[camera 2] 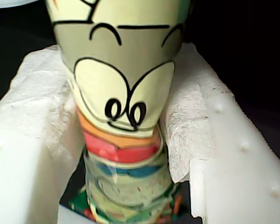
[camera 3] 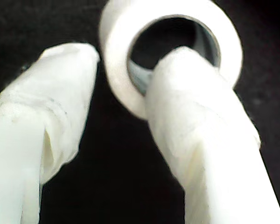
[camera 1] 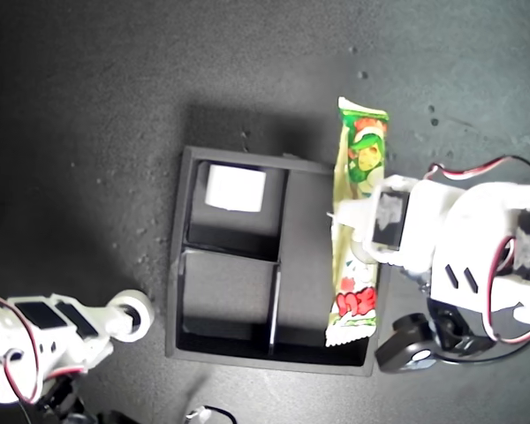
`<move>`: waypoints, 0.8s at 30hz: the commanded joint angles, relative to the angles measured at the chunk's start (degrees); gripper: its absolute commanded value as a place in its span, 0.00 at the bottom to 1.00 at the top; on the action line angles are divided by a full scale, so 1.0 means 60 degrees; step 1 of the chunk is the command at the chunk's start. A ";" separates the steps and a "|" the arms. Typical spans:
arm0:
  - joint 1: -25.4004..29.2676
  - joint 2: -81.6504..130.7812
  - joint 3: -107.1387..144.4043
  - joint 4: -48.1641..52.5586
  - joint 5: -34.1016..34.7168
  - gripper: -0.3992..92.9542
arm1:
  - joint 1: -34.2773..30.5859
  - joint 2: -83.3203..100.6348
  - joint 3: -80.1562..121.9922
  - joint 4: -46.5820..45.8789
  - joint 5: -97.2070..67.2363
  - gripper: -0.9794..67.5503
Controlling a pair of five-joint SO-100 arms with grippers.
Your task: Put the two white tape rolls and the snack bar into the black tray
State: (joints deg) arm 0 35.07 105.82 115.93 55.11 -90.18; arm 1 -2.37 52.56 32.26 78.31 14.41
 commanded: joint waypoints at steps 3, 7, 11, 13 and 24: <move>0.0176 -0.0190 -0.0103 -0.0483 -0.0117 0.10 | 0.0044 -0.0146 -0.0117 -0.0352 -0.0073 0.18; 0.0088 -0.0278 -0.0146 -0.0630 0.0073 0.10 | -0.0044 -0.0308 -0.0117 -0.0352 -0.0059 0.19; 0.0029 -0.0498 -0.0117 -0.0688 0.0073 0.11 | -0.0132 -0.0366 -0.0044 -0.0308 -0.0044 0.19; 0.0029 -0.0645 0.0000 -0.0879 0.0029 0.12 | -0.0146 -0.0366 -0.0117 -0.0190 -0.0029 0.20; -0.0132 -0.1333 0.0498 -0.1641 -0.0205 0.09 | -0.0454 -0.0366 -0.1714 0.1787 0.0937 0.14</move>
State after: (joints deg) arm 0 35.60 98.26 119.09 45.97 -90.70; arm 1 -4.83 49.75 26.19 85.52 16.52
